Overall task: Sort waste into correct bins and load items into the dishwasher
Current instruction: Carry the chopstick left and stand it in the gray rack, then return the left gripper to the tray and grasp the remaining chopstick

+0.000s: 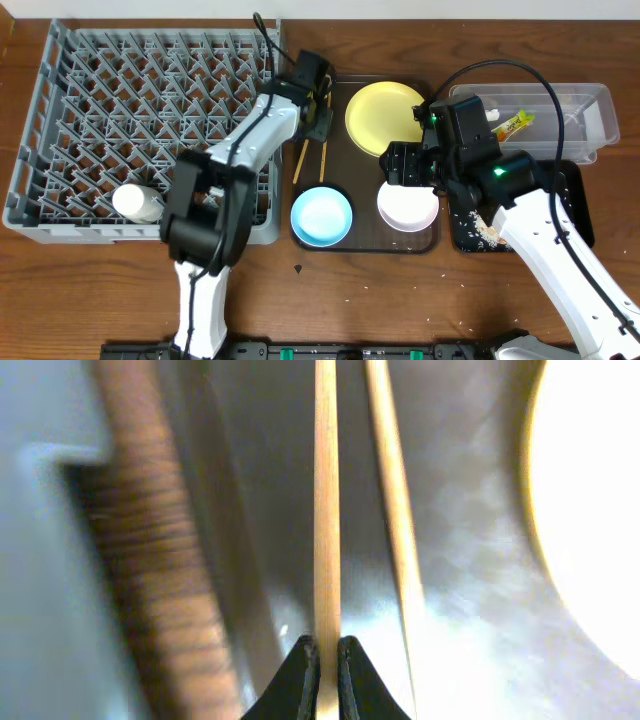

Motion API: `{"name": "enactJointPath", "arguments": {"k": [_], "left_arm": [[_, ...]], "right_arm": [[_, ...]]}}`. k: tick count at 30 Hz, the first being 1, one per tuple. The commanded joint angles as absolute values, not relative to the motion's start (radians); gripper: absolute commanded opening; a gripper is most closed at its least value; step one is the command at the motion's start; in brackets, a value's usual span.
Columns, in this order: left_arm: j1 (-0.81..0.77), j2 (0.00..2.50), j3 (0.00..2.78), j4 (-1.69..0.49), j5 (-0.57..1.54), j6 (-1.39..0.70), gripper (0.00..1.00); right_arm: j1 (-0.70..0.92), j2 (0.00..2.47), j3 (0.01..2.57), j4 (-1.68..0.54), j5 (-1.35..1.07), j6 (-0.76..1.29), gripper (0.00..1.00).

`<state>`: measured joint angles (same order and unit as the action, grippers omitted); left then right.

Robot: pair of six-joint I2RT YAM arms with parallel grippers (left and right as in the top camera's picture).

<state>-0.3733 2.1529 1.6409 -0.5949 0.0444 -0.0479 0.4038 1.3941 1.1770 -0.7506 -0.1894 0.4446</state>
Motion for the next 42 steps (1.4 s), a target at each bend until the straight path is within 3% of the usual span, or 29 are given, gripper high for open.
{"name": "enactJointPath", "arguments": {"k": [1, 12, 20, 33, 37, 42], "left_arm": [[-0.37, 1.991, 1.641, -0.627, 0.025, -0.05, 0.08], [-0.323, 1.771, 1.641, -0.864, -0.186, -0.05, 0.08], [-0.223, 1.845, 1.607, -0.862, -0.045, -0.057, 0.08], [-0.217, 2.0, 1.605, -0.836, 0.059, -0.057, 0.08], [-0.217, 1.989, 1.612, -0.833, 0.06, -0.058, 0.27], [-0.217, 1.888, 1.626, -0.838, 0.027, -0.089, 0.36]], "right_arm": [[0.414, 1.395, 1.182, -0.752, -0.187, 0.456, 0.73], [0.414, 1.395, 1.182, -0.756, -0.189, 0.456, 0.73], [0.414, 1.395, 1.182, -0.756, -0.191, 0.456, 0.73], [0.414, 1.395, 1.182, -0.768, -0.192, 0.456, 0.73], [0.414, 1.395, 1.182, -0.779, -0.192, 0.456, 0.73], [0.414, 1.395, 1.182, -0.774, -0.191, 0.456, 0.73]]}}
